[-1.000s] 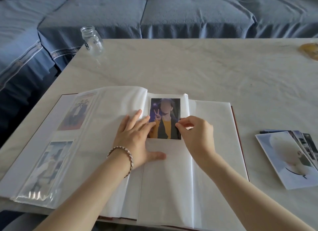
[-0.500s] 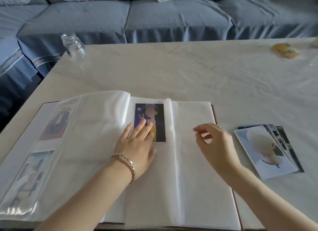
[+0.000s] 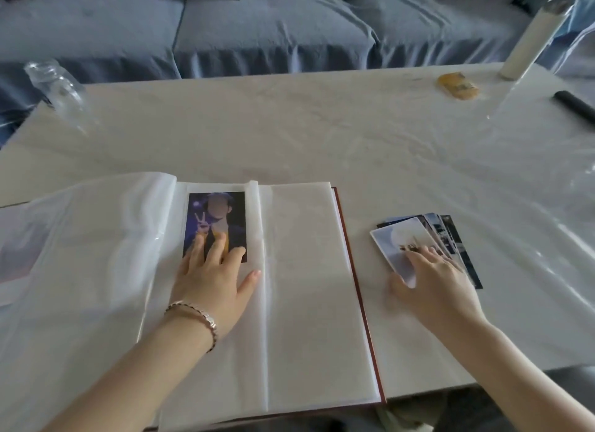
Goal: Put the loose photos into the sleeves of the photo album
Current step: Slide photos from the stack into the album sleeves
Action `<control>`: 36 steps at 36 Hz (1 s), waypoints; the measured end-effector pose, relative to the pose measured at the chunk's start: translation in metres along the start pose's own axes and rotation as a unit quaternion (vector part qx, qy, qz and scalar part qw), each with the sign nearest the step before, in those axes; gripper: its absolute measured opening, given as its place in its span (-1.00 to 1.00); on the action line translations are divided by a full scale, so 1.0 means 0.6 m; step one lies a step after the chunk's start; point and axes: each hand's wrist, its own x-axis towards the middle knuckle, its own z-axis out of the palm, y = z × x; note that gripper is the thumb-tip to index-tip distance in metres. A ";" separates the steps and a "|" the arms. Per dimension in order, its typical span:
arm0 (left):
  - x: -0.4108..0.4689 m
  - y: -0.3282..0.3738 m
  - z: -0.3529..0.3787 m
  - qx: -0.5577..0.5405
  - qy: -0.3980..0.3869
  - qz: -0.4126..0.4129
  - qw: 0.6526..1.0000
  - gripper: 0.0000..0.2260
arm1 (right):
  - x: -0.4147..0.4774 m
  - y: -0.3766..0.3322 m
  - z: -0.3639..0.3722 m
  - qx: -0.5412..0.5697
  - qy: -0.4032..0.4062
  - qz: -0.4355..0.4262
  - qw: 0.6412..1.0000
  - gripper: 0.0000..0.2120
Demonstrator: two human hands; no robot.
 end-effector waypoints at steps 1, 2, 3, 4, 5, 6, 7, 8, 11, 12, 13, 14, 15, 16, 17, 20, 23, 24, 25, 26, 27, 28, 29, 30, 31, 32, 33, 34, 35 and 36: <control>0.000 0.002 0.000 -0.012 0.007 0.001 1.000 -0.58 | 0.001 -0.001 0.001 -0.014 -0.001 -0.009 1.000 -0.69; -0.001 0.004 0.000 -0.028 0.018 0.003 0.999 -0.59 | 0.003 -0.002 0.001 -0.023 -0.004 -0.015 1.000 -0.72; -0.001 0.007 0.000 -0.048 0.029 0.005 0.998 -0.61 | 0.004 -0.004 0.001 -0.026 -0.004 -0.015 1.000 -0.74; 0.000 0.010 -0.001 -0.065 0.039 0.005 0.997 -0.63 | 0.005 -0.005 0.000 -0.020 0.000 -0.009 1.000 -0.76; 0.000 0.015 -0.002 -0.078 0.044 0.006 0.996 -0.65 | 0.005 -0.006 -0.001 -0.007 0.009 0.007 1.000 -0.76; 0.000 0.020 -0.003 -0.087 0.047 0.011 0.995 -0.66 | 0.005 -0.007 -0.002 0.008 0.018 0.029 0.999 -0.74; 0.001 0.026 -0.004 -0.100 0.052 0.019 0.993 -0.67 | 0.006 -0.007 -0.002 0.019 0.026 0.045 0.998 -0.73; 0.002 0.031 -0.004 -0.117 0.060 0.029 0.991 -0.68 | 0.006 -0.007 -0.002 0.025 0.031 0.050 0.998 -0.74; 0.002 0.047 -0.005 -0.156 0.083 0.054 0.983 -0.70 | 0.004 -0.009 0.001 0.034 0.014 0.027 0.999 -0.69; 0.001 0.052 -0.005 -0.161 0.087 0.060 0.981 -0.71 | 0.002 -0.011 0.002 0.023 0.006 0.018 1.000 -0.63; 0.002 0.058 -0.006 -0.167 0.092 0.066 0.979 -0.72 | -0.001 -0.011 0.002 0.008 0.003 0.011 1.000 -0.60; 0.001 0.061 -0.007 -0.173 0.097 0.070 0.978 -0.73 | -0.004 -0.012 0.003 -0.005 0.000 0.006 1.000 -0.62; 0.000 0.065 -0.010 -0.183 0.102 0.075 0.975 -0.75 | -0.006 -0.014 0.002 -0.013 0.000 0.001 1.000 -0.67; 0.000 0.071 -0.012 -0.195 0.108 0.081 0.971 -0.76 | -0.009 -0.014 0.002 -0.018 0.007 -0.005 1.000 -0.72; -0.001 0.077 -0.015 -0.211 0.112 0.087 0.967 -0.78 | -0.013 -0.013 0.003 -0.013 0.022 -0.014 1.000 -0.77; 0.001 0.102 -0.015 -0.284 0.087 0.087 0.951 -0.84 | -0.021 -0.007 0.010 0.018 0.077 -0.053 0.995 -0.95; 0.014 0.145 -0.009 -0.404 -0.019 0.027 0.914 -0.85 | -0.032 0.003 0.014 0.051 0.169 -0.079 0.981 -0.91; 0.017 0.163 -0.010 -0.466 -0.065 -0.002 0.882 -0.87 | -0.036 0.006 0.013 0.056 0.201 -0.090 0.974 -0.93; 0.022 0.180 -0.008 -0.526 -0.110 -0.034 0.843 -0.86 | -0.040 0.008 0.011 0.061 0.222 -0.098 0.968 -0.89; 0.027 0.196 -0.007 -0.571 -0.150 -0.065 0.805 -0.82 | -0.045 0.011 0.013 0.064 0.237 -0.107 0.964 -0.79; 0.035 0.210 -0.004 -0.603 -0.181 -0.090 0.772 -0.78 | -0.050 0.015 0.014 0.064 0.248 -0.121 0.959 -0.71; 0.038 0.221 -0.004 -0.628 -0.201 -0.112 0.743 -0.74 | -0.053 0.019 0.017 0.063 0.259 -0.143 0.953 -0.68; 0.041 0.230 -0.004 -0.645 -0.203 -0.128 0.726 -0.69 | -0.057 0.024 0.021 0.067 0.264 -0.169 0.947 -0.66; 0.045 0.237 -0.001 -0.647 -0.196 -0.130 0.725 -0.65 | -0.060 0.026 0.024 0.074 0.262 -0.194 0.943 -0.62; 0.050 0.241 0.004 -0.640 -0.184 -0.124 0.735 -0.66 | -0.063 0.028 0.026 0.079 0.255 -0.217 0.939 -0.61; 0.054 0.244 0.009 -0.633 -0.163 -0.118 0.748 -0.76 | -0.065 0.030 0.027 0.081 0.249 -0.239 0.935 -0.63; 0.057 0.245 0.009 -0.628 -0.151 -0.112 0.755 -0.87 | -0.064 0.031 0.027 0.088 0.240 -0.253 0.933 -0.66; 0.059 0.243 0.008 -0.627 -0.142 -0.101 0.759 -0.89 | -0.065 0.030 0.026 0.103 0.222 -0.254 0.936 -0.66; 0.061 0.239 0.006 -0.622 -0.128 -0.088 0.768 -0.89 | -0.064 0.029 0.023 0.128 0.201 -0.245 0.940 -0.64; 0.059 0.231 0.000 -0.612 -0.109 -0.069 0.781 -0.92 | -0.063 0.027 0.019 0.159 0.185 -0.225 0.943 -0.60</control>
